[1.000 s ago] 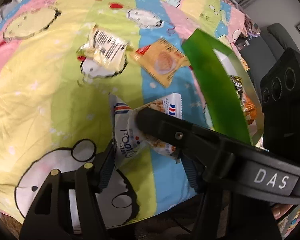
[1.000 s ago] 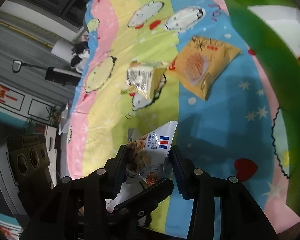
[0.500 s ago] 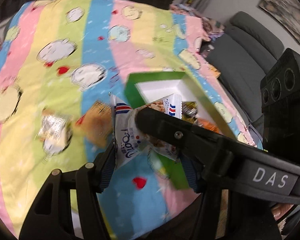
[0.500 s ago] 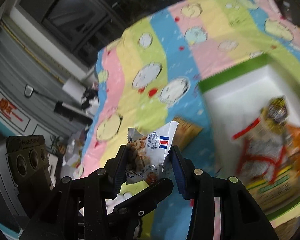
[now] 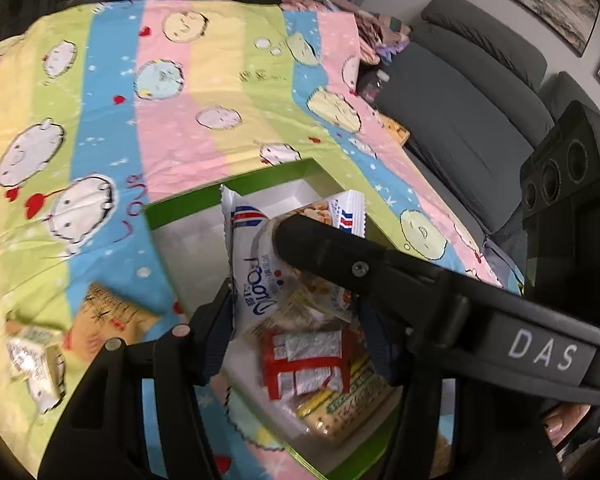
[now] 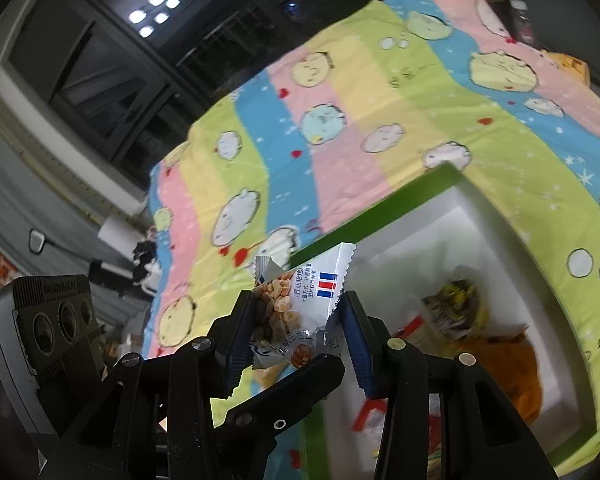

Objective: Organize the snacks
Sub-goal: 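Carry the white-and-blue packet into the green box and release it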

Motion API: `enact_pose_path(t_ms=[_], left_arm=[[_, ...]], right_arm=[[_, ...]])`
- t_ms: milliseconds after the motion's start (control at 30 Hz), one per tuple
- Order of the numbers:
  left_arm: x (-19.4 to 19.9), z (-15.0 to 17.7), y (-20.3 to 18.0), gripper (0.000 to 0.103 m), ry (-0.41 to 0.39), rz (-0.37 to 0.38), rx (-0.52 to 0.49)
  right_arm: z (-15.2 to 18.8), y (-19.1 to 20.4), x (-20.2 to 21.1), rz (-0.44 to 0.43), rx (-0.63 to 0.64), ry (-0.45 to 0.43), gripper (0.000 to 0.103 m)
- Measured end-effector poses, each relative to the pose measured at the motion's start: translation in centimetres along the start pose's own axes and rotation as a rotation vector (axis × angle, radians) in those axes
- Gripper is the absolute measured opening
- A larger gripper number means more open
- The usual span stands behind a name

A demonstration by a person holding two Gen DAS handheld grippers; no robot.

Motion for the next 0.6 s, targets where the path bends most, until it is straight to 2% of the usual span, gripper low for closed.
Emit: enact_pose_path(t_ms=[233,600], left_arm=[[-4.2,0.0,0.4,0.058,0.090,-0.030,-0.003],[-7.4,0.8,1.4,0.058,0.151,-0.062,0.017]], right_arm=[[-0.5,-4.0,-2.7,-0.002,-0.082,0.046,0.046],[-0.1,-6.5,-4.4,0.049,-0.133,0.084,0.046]])
Point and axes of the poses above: each gripper's, at about its wrist camera, not at the fingertips, and x roughly against the way its jaws point, y to its left, z to its underside, the point moved 6 cm from there along -x, roughly the way its jaws point, and after that the axes turned 4 degrees about -x, right-handed, at the moved point
